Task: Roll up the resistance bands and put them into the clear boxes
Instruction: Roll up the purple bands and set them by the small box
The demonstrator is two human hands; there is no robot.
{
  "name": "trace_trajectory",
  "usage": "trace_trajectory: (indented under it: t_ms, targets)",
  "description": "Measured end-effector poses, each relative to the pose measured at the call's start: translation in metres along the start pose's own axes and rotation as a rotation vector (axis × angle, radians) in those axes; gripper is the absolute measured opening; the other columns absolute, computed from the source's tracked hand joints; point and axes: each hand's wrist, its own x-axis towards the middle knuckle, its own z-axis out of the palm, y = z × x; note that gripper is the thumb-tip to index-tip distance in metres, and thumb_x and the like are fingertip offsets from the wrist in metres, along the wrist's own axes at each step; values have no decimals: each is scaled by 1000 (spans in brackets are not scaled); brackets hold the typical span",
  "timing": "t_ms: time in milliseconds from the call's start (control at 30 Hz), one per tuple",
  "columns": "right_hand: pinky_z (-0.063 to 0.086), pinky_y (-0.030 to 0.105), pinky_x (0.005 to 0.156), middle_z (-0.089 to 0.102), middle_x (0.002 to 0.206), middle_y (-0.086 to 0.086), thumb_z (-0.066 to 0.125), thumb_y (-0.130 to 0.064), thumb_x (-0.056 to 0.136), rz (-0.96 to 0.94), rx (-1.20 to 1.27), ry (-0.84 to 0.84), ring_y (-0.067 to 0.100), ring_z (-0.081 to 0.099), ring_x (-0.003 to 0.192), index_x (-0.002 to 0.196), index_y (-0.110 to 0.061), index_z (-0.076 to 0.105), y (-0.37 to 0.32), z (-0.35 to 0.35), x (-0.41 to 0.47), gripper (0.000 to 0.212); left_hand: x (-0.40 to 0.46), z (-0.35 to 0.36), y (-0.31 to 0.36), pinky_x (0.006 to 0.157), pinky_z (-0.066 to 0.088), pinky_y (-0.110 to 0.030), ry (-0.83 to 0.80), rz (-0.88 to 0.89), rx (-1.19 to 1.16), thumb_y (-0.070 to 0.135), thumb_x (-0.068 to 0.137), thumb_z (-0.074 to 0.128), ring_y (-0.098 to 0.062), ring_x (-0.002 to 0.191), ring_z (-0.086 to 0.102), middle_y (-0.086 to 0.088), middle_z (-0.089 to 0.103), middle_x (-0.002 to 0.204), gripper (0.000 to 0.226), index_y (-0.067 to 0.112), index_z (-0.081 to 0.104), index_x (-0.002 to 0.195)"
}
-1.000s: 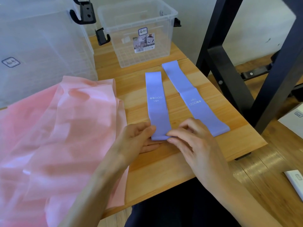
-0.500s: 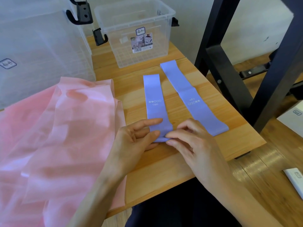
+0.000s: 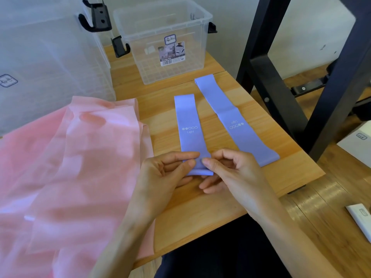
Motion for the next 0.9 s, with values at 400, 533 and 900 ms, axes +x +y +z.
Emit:
trace_trajectory:
  t_ms: [400,533,900]
  targets:
    - [61,30,59,68,66,14,57,-7,98,33,49,-16,27,74,66,86,4,65,2,2,-1,17,1,2,-4,66,56,-16,60,24,15,8,89,66,-10,83,74,1,78,87,18,23,76,91]
    - [62,31,62,68,73,12,61,-10,96,38,94,-7,27,74,68,92,6,66,1,2,-3,17,1,1,-4,66,56,-16,56,27,27,8,90,65,-10,83,74,2,78,87,18,23,76,93]
    - [60,28,66,71,78,10,68,-5,89,-20,149,1,26,75,74,105,-8,55,2,2,-10,22,0,1,-2,65,55,-14,66,22,7,7,91,64,-8,80,74,4,78,84,19,23,74,93]
